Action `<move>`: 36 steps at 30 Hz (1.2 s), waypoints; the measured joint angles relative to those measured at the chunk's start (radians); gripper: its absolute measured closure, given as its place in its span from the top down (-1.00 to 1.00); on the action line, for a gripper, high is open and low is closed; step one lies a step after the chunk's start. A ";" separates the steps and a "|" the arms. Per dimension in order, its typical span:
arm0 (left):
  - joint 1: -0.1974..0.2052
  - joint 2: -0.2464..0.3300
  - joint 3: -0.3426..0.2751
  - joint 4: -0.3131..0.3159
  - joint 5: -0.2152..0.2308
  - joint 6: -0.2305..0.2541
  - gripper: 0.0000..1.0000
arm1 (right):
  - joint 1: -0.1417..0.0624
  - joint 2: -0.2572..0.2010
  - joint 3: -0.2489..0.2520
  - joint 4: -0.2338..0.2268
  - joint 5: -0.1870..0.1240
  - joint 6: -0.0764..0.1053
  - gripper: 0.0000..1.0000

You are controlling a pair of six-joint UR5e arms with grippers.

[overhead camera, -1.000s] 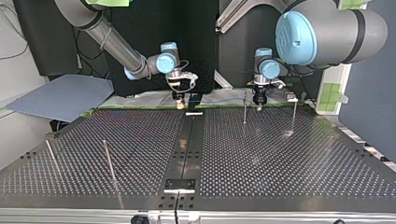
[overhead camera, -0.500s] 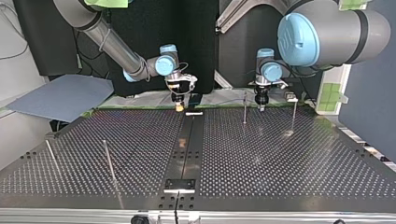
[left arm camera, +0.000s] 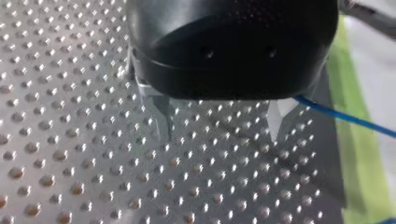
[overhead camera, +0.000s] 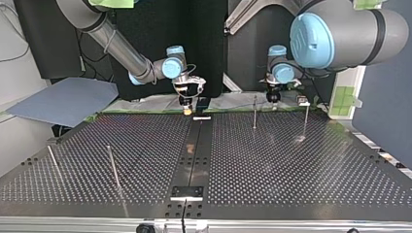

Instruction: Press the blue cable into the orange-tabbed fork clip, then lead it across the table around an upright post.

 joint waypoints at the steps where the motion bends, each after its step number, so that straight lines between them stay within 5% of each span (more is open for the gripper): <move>1: 0.001 0.005 -0.007 0.004 0.007 0.002 1.00 | 0.000 0.000 0.000 0.001 0.000 0.000 -1.00; 11: 0.008 0.080 -0.088 0.052 0.088 -0.038 1.00 | 0.001 0.002 0.000 0.003 0.000 -0.001 -1.00; 24: 0.008 0.121 -0.203 -0.008 0.209 0.040 1.00 | -0.002 0.004 0.000 0.005 -0.003 -0.001 -1.00; 36: 0.003 0.122 -0.219 -0.001 0.321 0.100 1.00 | -0.002 0.006 0.000 0.004 -0.004 -0.001 -1.00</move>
